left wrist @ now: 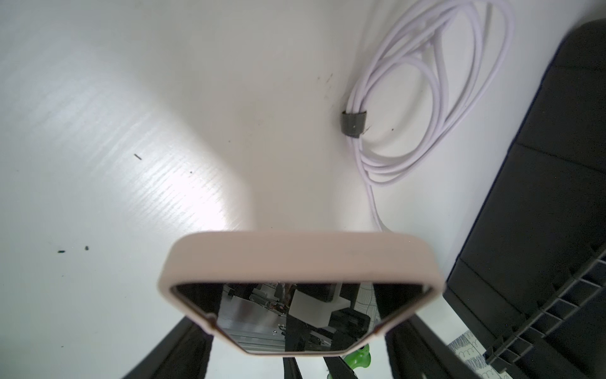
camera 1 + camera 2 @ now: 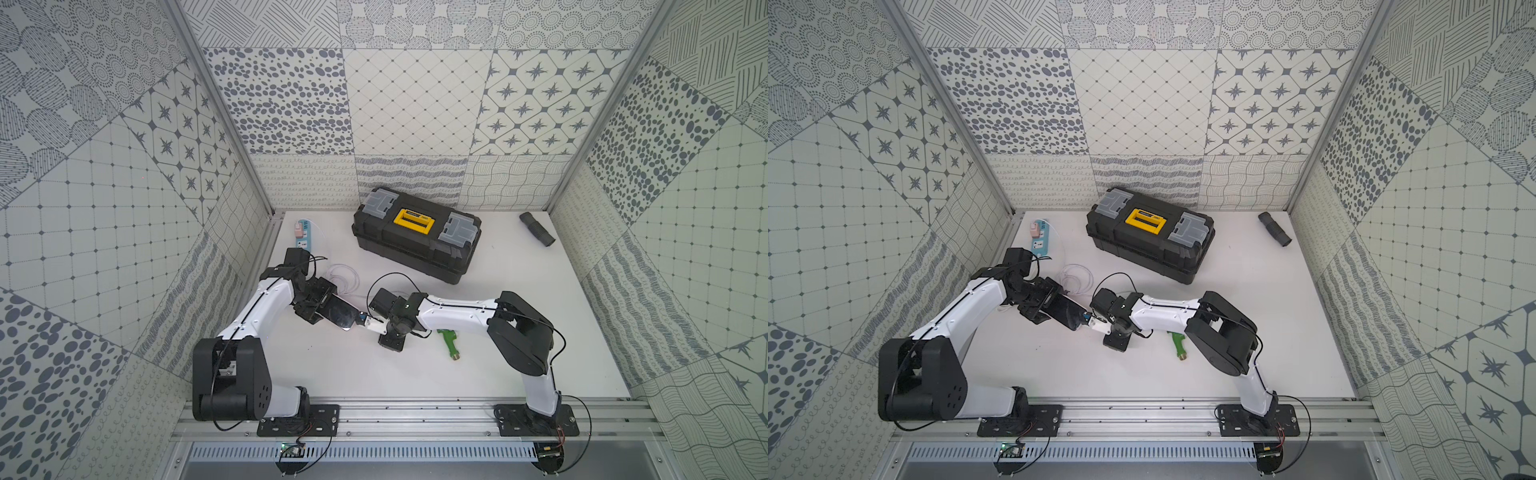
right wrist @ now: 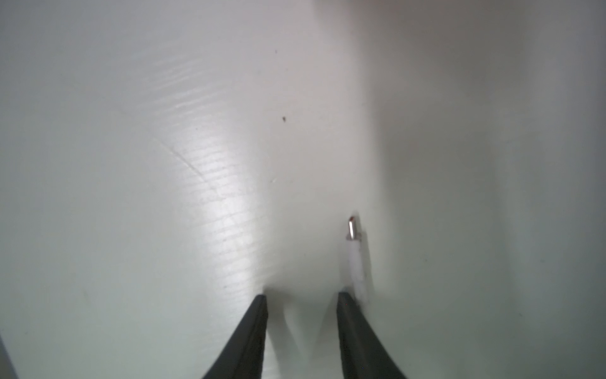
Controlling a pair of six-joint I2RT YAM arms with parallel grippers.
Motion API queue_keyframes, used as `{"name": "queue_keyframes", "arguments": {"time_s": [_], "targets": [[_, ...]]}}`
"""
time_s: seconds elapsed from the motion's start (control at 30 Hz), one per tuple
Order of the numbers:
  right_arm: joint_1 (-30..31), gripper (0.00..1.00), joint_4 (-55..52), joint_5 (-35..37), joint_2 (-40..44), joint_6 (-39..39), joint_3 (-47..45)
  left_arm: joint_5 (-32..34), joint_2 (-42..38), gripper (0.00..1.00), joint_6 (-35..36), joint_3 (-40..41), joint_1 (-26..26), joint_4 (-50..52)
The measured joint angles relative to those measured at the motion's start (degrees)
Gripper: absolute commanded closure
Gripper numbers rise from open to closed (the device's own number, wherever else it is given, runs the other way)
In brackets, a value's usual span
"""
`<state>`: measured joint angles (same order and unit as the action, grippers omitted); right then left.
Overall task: Plug the charging cable into the phone
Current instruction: Pick up the charging cable from the center of the board.
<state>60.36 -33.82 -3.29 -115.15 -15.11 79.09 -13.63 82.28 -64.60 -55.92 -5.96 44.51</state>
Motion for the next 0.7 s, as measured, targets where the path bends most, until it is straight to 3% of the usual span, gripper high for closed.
{"name": "queue_keyframes", "arguments": {"time_s": [0.2, 0.7], "targets": [[-0.63, 0.65, 0.15, 3.82, -0.09, -0.15, 0.59, -0.28, 0.02, 1.0, 0.09, 0.59, -0.48, -0.17], [-2.93, 0.67, -0.46, 3.8, 2.38, 0.13, 0.74, -1.4, 0.96, 1.0, 0.09, 0.83, -1.31, -0.5]]}}
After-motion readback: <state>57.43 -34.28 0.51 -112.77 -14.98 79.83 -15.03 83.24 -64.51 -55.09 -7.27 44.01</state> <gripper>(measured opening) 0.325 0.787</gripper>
